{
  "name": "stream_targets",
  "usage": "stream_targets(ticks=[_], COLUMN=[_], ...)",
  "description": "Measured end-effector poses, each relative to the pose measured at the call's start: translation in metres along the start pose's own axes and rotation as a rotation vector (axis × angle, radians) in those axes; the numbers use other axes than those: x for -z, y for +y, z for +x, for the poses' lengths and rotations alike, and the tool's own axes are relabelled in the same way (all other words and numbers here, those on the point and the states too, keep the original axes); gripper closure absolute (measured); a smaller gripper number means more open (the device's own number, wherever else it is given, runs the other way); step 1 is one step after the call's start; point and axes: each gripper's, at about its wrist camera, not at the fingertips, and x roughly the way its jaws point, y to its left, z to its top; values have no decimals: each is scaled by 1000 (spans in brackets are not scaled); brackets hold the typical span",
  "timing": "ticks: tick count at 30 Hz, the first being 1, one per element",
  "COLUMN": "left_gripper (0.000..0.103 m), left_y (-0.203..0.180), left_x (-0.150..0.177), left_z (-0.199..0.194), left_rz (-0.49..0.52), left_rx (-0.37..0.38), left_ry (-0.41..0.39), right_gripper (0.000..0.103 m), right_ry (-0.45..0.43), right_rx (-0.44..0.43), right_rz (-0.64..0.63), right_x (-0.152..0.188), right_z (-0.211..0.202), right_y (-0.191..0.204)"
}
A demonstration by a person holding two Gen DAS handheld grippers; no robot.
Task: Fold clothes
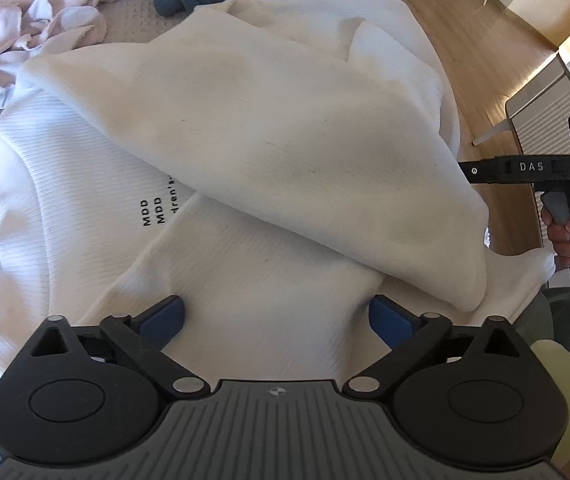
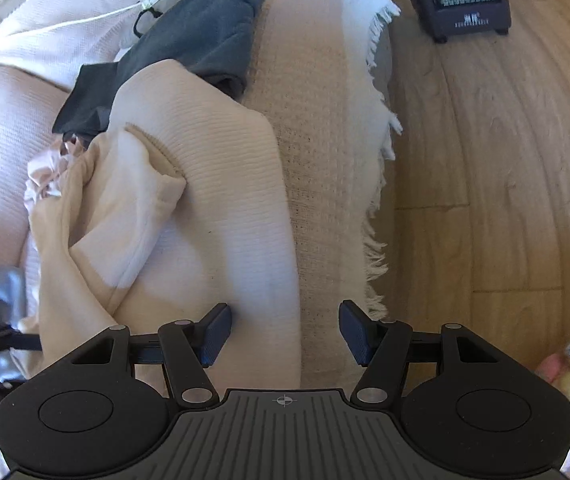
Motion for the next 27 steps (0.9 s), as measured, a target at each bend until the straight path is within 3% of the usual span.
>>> stream_targets(ticks=[2, 4, 5, 12, 15, 19, 27], left_gripper=[1, 1, 1, 1, 1, 1, 1], left_y=[-2, -2, -3, -1, 5, 13, 45], left_x=[-1, -1, -1, 2, 5, 18, 44], left_z=[1, 1, 0, -13, -21, -34, -72], left_rz=[10, 12, 12, 1, -14, -38, -112], left_rx=[-7, -8, -9, -16, -18, 0, 14], left_ry=[1, 0, -3, -29, -55, -100, -210], right_gripper=[48, 62, 64, 88, 89, 89, 89], right_ry=[-3, -5, -8, -24, -39, -75, -111], right_rx=[-20, -46, -51, 18, 48, 27, -143], right_rz=[10, 29, 29, -87, -147, -177, -318], right_x=[1, 2, 2, 2, 3, 6, -1], right_z=[0, 0, -1, -17, -36, -63, -75], right_y=[-1, -1, 0, 36, 58, 88, 198])
